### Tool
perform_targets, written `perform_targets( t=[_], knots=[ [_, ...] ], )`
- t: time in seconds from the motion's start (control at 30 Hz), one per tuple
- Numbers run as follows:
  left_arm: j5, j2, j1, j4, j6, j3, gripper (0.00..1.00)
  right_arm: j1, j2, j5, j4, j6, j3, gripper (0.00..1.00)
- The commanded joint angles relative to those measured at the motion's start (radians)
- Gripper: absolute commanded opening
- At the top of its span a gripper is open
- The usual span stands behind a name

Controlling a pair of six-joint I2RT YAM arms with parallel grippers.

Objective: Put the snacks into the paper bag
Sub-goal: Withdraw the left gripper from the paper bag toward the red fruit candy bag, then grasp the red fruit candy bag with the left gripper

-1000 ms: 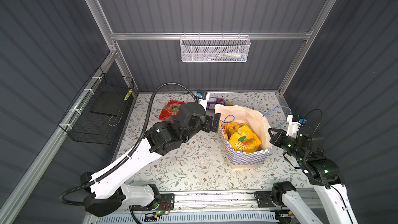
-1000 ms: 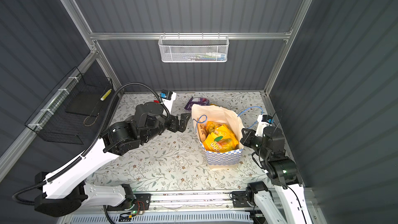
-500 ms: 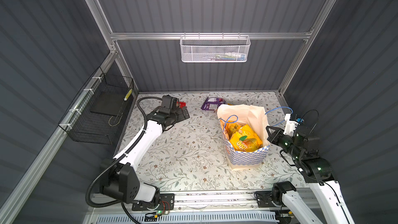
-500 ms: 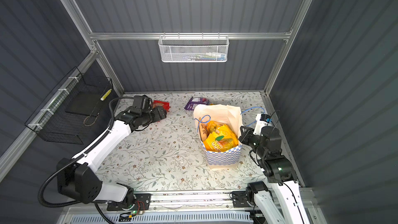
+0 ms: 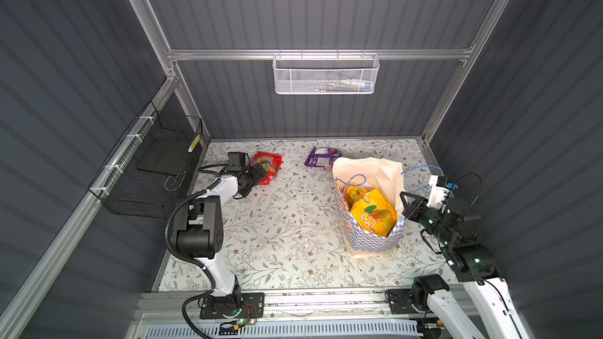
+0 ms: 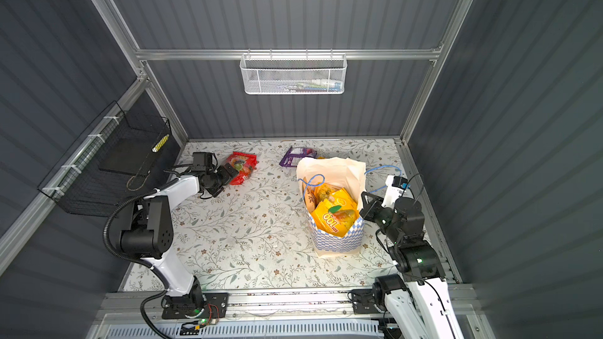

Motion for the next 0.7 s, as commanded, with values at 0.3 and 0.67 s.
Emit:
perform_targets(
  t=[0.3, 0.67],
  knots=[
    [0.083, 0.105, 0.019, 0.182, -0.041, -0.021, 1.00, -0.002, -0.019, -0.062, 0.002, 0.009, -0.029, 0.00],
    [0.053, 0.200, 0.019, 0.214, -0.097, 0.018, 1.00, -0.002, -0.020, -0.060, 0.003, 0.009, -0.031, 0.00]
  ],
)
